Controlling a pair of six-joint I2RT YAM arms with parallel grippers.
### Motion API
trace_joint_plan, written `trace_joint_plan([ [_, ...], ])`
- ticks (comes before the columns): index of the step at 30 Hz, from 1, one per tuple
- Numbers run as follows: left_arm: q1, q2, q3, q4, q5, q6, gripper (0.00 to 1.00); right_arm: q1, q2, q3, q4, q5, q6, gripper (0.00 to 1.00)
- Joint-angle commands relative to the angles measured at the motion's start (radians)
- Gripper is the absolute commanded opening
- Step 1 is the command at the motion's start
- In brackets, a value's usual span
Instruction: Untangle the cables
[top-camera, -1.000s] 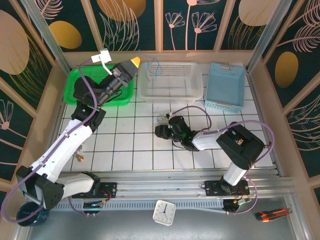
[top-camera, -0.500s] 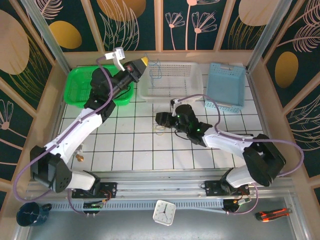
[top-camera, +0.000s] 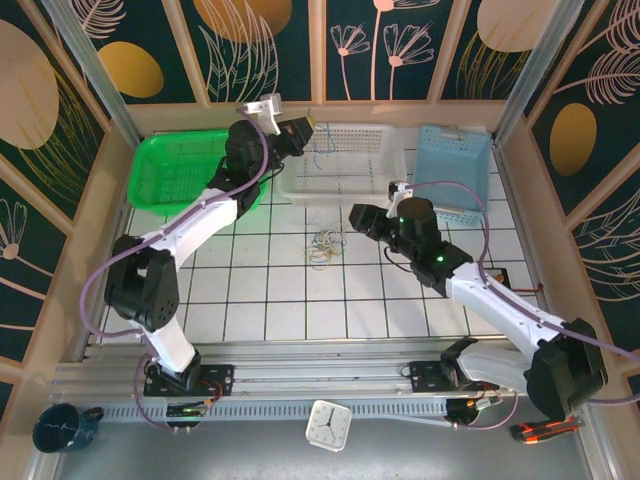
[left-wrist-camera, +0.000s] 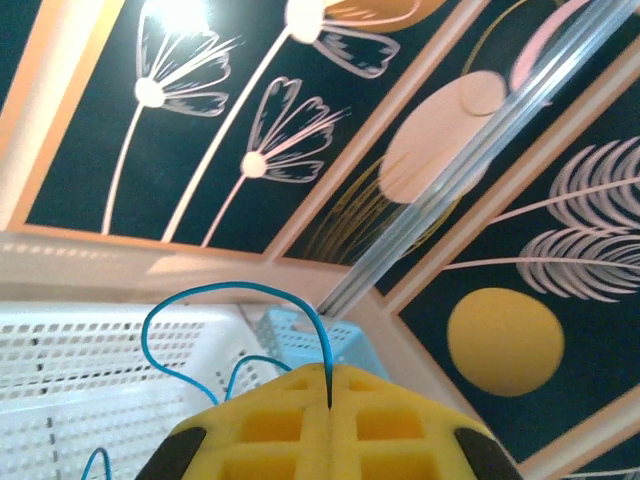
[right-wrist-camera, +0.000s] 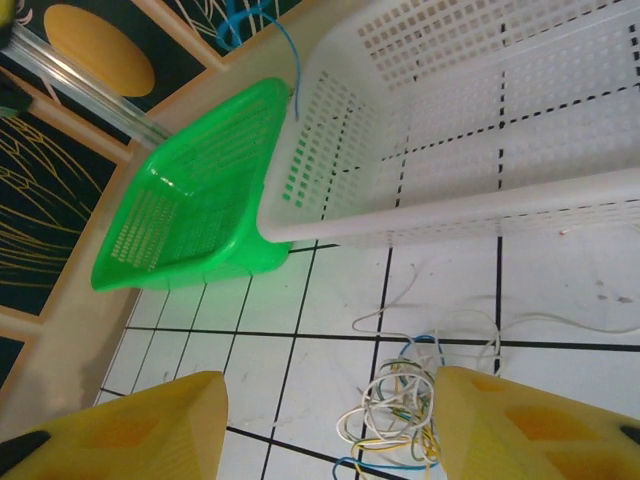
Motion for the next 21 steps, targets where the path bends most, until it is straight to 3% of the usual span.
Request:
trace_joint_plan([
  [1, 0.007, 0.072, 0.037, 0.043, -0.028, 0.051, 0.00, -0.012, -0.038, -0.011, -0.080, 0.006, -0.010, 0.57],
  [5, 0.009, 0.148, 0.045, 0.045, -0.045, 0.081, 0.00, -0.018, -0.050, -0.004, -0.125, 0.009, -0.009, 0.57],
  [11, 0.013, 0.224, 0.091, 0.014, -0.019, 0.104, 0.64, -0.033, -0.047, 0.000, -0.147, 0.028, 0.013, 0.57],
  [14, 0.013, 0.221, 0.116, -0.025, -0.007, 0.123, 0.85, -0.044, -0.042, -0.001, -0.151, 0.037, 0.016, 0.57],
  [18, 0.013, 0.186, 0.148, -0.108, 0.016, 0.163, 0.98, -0.045, -0.020, -0.013, -0.143, 0.045, 0.034, 0.57],
  [21, 0.013, 0.128, 0.140, -0.172, 0.028, 0.177, 0.99, -0.088, 0.006, -0.035, -0.110, 0.023, 0.053, 0.56],
])
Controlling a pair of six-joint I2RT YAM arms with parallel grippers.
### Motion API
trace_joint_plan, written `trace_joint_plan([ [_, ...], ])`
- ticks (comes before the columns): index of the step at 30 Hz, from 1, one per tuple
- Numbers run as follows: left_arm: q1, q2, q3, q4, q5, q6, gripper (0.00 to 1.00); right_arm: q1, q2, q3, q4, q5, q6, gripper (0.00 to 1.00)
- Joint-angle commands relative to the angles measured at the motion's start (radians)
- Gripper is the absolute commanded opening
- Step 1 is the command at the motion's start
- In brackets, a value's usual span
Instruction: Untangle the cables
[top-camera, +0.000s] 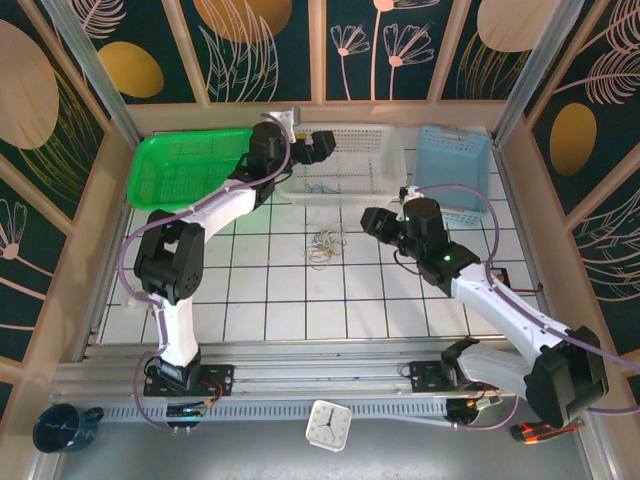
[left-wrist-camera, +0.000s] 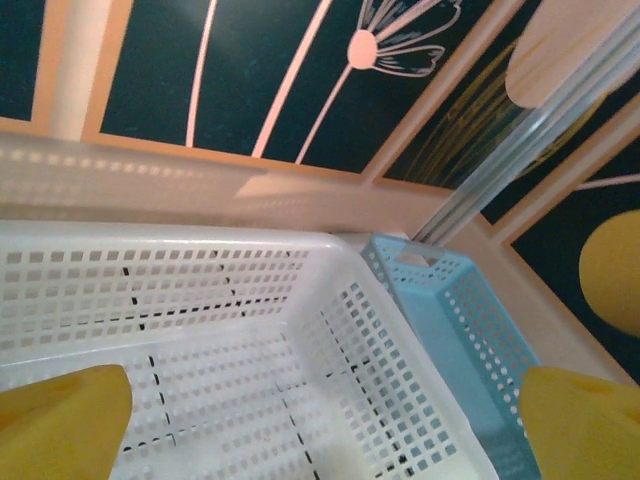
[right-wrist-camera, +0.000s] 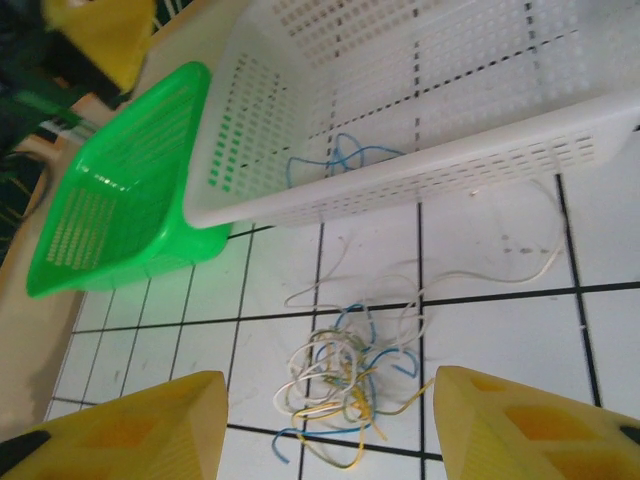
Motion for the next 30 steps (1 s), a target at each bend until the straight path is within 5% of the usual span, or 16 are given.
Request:
trace_joint_plan([
  [1, 0.005, -0.102, 0.012, -0.088, 0.025, 0.041, 0.99, -0.025, 0.033, -0.036, 0.036, -0.006, 0.029, 0.56],
  [13, 0.004, -0.551, -0.510, -0.044, -0.060, -0.080, 0.99, 0.049, 0.151, -0.029, 0.101, -0.114, 0.027, 0.50],
  [23, 0.003, -0.628, -0.812, 0.006, 0.018, -0.195, 0.99, 0.176, 0.170, -0.017, 0.073, -0.058, 0.020, 0.49],
  [30, -0.009, -0.617, -0.961, 0.087, 0.062, -0.222, 0.77, 0.261, 0.263, 0.010, 0.097, -0.009, 0.033, 0.45],
])
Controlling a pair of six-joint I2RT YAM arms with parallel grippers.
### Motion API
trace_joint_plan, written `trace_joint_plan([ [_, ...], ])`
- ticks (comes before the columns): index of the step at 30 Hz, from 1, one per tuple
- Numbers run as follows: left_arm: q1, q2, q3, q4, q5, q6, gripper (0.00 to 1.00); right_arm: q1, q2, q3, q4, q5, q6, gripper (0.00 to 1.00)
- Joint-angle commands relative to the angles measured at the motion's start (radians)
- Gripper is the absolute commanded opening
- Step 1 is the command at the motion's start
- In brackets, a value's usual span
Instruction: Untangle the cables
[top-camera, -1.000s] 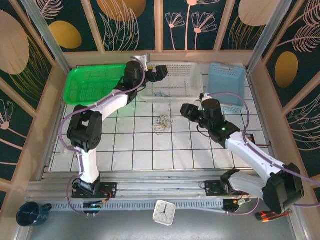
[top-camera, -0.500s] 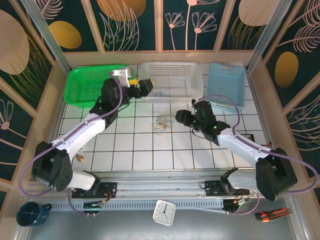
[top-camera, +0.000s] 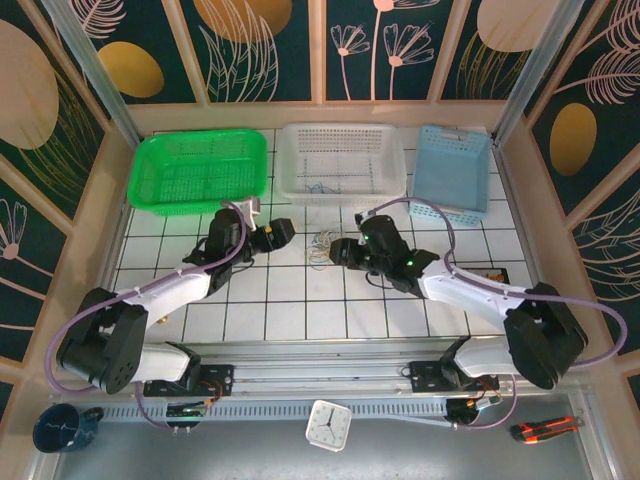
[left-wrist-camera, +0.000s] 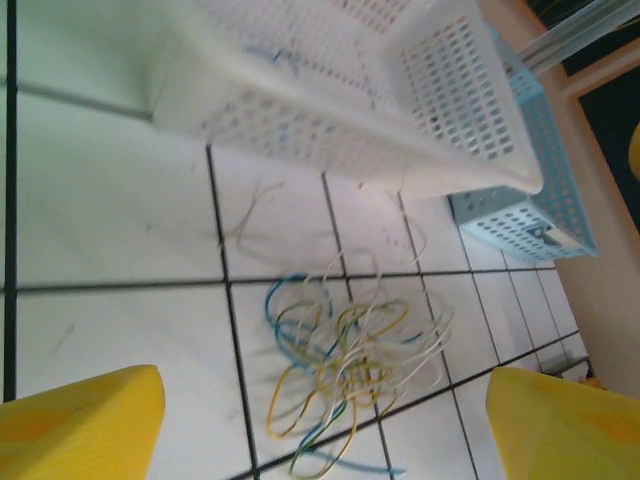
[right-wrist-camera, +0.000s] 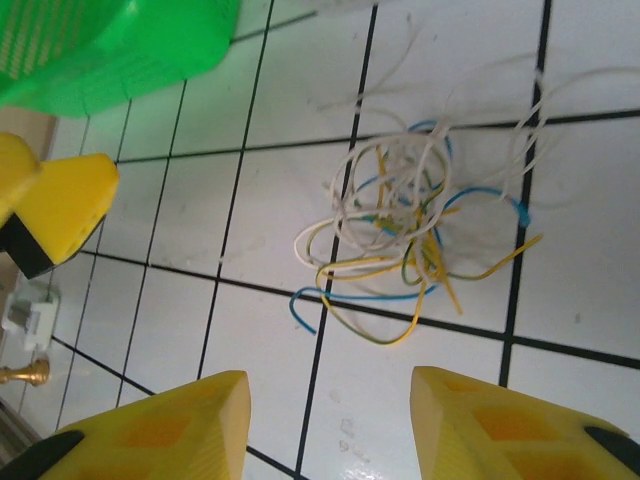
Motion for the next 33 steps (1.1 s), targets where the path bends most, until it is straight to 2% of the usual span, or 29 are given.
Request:
trace_joint_plan([
  [1, -0.015, 0.004, -0.041, 0.076, 0.044, -0.011, 0.75, 0.031, 0.048, 0.038, 0.033, 0.058, 0.013, 0.45],
  [5, -0.051, 0.040, -0.068, 0.108, 0.035, -0.005, 0.68, 0.034, 0.101, 0.062, 0.039, 0.066, 0.011, 0.45],
  [9, -0.075, 0.090, -0.066, 0.138, 0.029, -0.019, 0.68, 0.030, 0.166, 0.120, 0.011, 0.097, -0.011, 0.51],
  [15, -0.083, 0.092, -0.084, 0.175, 0.006, -0.056, 0.70, -0.005, 0.280, 0.230, -0.032, 0.162, -0.014, 0.54],
  [21, -0.083, 0.097, -0.057, 0.151, 0.009, -0.063, 0.71, -0.049, 0.404, 0.305, -0.038, 0.187, 0.000, 0.53],
  [24, -0.082, 0.088, -0.055, 0.146, 0.005, -0.064, 0.72, -0.049, 0.421, 0.284, -0.027, 0.171, -0.012, 0.43],
  [27, -0.082, 0.073, -0.055, 0.140, 0.004, -0.065, 0.72, -0.050, 0.379, 0.206, -0.003, 0.179, -0.004, 0.15],
  [28, -0.082, 0.068, -0.054, 0.137, 0.004, -0.064, 0.72, -0.050, 0.352, 0.167, 0.007, 0.181, 0.005, 0.09],
  [30, -0.082, 0.059, -0.049, 0.133, 0.009, -0.064, 0.72, -0.050, 0.294, 0.092, 0.021, 0.193, 0.025, 0.05],
  [33, -0.082, 0.051, -0.042, 0.132, 0.013, -0.067, 0.72, -0.049, 0.191, -0.030, 0.043, 0.216, 0.071, 0.05],
])
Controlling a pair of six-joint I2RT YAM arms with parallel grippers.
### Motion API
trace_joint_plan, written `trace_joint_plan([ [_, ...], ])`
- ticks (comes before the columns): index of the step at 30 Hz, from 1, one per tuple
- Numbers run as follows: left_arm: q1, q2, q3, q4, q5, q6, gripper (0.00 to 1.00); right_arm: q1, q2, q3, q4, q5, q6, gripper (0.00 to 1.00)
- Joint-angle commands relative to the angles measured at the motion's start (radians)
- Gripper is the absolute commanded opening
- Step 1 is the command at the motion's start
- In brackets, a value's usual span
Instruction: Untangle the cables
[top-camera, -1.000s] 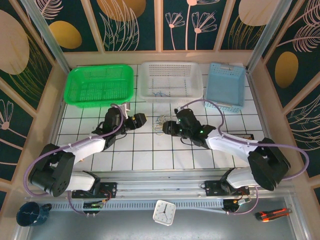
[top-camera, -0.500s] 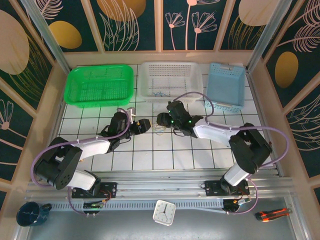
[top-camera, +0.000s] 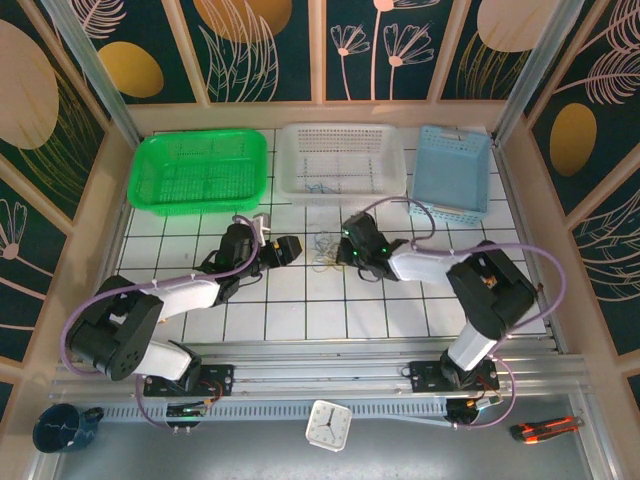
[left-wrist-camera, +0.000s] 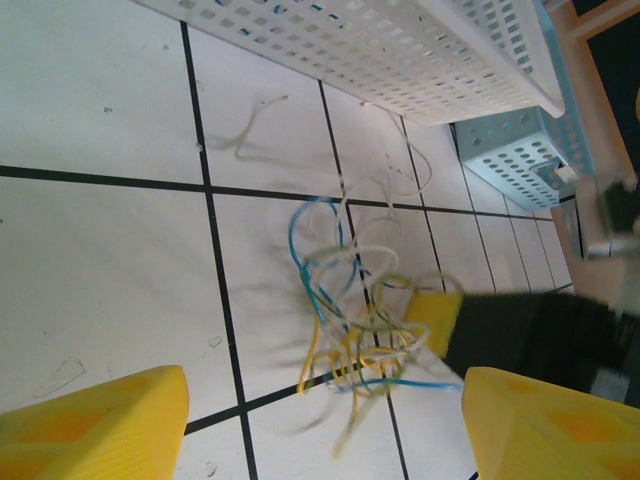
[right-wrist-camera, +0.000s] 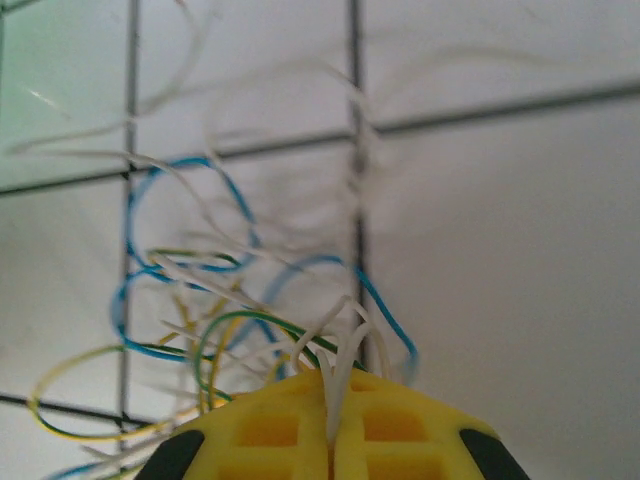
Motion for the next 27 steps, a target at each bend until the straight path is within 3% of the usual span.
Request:
trace_joint_plan([
  [1, -0.004, -0.024, 0.035, 0.000, 0.009, -0.013, 0.72, -0.001, -0.121, -0.114, 0.027, 0.054, 0.062, 0.06],
  [5, -0.004, -0.016, 0.051, 0.005, 0.030, -0.024, 0.73, 0.000, -0.203, -0.230, 0.074, 0.045, 0.097, 0.08],
  [10, -0.013, 0.008, 0.067, 0.017, 0.054, -0.036, 0.73, 0.001, -0.198, -0.256, 0.105, 0.023, 0.102, 0.23],
  [14, -0.035, 0.026, 0.070, 0.028, 0.062, -0.043, 0.72, 0.001, -0.141, -0.247, 0.141, -0.007, 0.095, 0.22],
  [22, -0.070, 0.031, 0.002, 0.080, 0.063, -0.075, 0.58, 0.002, -0.067, -0.207, 0.184, -0.036, 0.096, 0.20],
  [27, -0.094, 0.026, -0.022, 0.099, 0.067, -0.088, 0.54, 0.002, -0.035, -0.169, 0.183, -0.045, 0.087, 0.20],
])
